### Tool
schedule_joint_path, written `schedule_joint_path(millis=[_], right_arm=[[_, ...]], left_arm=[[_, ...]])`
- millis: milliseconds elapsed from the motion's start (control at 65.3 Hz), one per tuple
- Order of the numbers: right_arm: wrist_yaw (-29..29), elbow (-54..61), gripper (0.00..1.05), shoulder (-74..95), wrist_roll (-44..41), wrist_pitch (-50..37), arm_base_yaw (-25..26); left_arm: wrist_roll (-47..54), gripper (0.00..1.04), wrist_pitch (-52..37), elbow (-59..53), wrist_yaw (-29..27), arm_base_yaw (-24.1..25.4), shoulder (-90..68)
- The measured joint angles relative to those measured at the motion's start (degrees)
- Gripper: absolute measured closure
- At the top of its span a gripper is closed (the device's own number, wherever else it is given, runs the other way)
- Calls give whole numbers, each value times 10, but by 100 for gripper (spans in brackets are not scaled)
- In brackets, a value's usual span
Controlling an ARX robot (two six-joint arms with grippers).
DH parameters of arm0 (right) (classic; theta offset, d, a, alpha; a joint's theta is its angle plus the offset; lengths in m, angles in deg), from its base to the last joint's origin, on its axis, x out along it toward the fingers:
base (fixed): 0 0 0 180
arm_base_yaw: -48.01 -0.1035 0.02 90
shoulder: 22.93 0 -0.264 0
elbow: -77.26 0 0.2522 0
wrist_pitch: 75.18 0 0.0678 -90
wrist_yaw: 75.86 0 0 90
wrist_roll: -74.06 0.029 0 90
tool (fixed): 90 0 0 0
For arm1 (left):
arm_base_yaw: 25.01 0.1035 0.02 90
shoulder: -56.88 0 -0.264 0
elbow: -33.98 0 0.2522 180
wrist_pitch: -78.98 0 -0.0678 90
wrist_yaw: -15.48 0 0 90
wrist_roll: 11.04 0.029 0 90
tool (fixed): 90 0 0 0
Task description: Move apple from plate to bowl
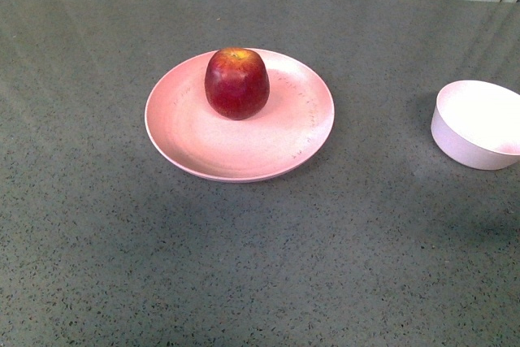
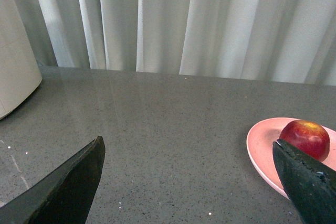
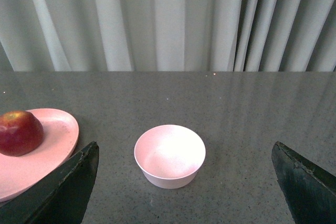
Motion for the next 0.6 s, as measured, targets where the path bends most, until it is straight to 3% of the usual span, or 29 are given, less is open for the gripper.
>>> schedule_joint_path(millis=[77, 168, 245, 429, 597], right_arm=[[0, 0, 9, 0, 0, 0, 0], [-102, -65, 9, 102, 11, 162, 42], [-149, -94, 9, 185, 9, 201, 82], [-233, -150, 9, 361, -40, 74, 191], [-246, -202, 9, 570, -107, -47, 220]], left_arm=[[0, 9, 0, 0, 0, 0, 0], [0, 9, 0, 0, 0, 0, 0], [0, 9, 0, 0, 0, 0, 0], [0, 9, 0, 0, 0, 0, 0], [0, 9, 0, 0, 0, 0, 0]])
